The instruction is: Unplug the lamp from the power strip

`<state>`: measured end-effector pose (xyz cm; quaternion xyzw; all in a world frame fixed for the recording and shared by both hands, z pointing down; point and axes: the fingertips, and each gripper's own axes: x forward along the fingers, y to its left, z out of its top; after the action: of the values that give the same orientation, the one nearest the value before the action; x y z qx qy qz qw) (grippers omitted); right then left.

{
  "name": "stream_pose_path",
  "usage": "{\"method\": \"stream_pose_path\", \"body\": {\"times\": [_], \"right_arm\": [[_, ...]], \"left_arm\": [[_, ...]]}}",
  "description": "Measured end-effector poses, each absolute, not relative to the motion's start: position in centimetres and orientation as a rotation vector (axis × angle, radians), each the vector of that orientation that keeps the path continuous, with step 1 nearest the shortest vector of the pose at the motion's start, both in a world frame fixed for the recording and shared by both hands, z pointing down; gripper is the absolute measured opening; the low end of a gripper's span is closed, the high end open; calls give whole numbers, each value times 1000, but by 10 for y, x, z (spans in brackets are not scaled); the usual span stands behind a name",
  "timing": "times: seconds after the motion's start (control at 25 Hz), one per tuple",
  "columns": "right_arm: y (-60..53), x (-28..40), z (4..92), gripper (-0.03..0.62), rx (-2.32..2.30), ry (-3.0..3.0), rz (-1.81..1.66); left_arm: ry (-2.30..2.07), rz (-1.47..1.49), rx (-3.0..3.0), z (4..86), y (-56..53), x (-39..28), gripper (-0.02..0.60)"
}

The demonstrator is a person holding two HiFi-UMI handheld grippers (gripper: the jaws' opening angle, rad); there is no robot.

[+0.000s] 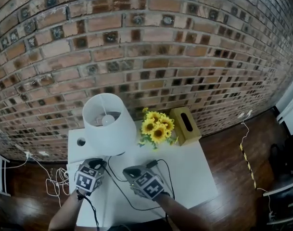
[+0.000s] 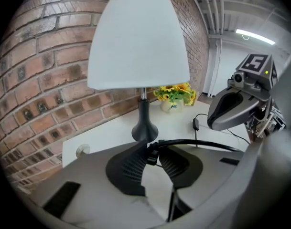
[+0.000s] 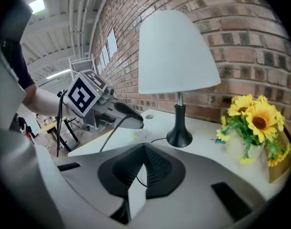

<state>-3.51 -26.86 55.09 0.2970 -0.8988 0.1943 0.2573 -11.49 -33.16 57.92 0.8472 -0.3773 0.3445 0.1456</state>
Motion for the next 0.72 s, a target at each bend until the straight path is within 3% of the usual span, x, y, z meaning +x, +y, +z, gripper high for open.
{"method": "stream_pose_path", "body": {"times": [0.72], "right_arm": [[-276, 7, 566, 0, 794, -2442, 616]], "left_arm": [[-1035, 1198, 2317, 609, -340, -69, 106]]}}
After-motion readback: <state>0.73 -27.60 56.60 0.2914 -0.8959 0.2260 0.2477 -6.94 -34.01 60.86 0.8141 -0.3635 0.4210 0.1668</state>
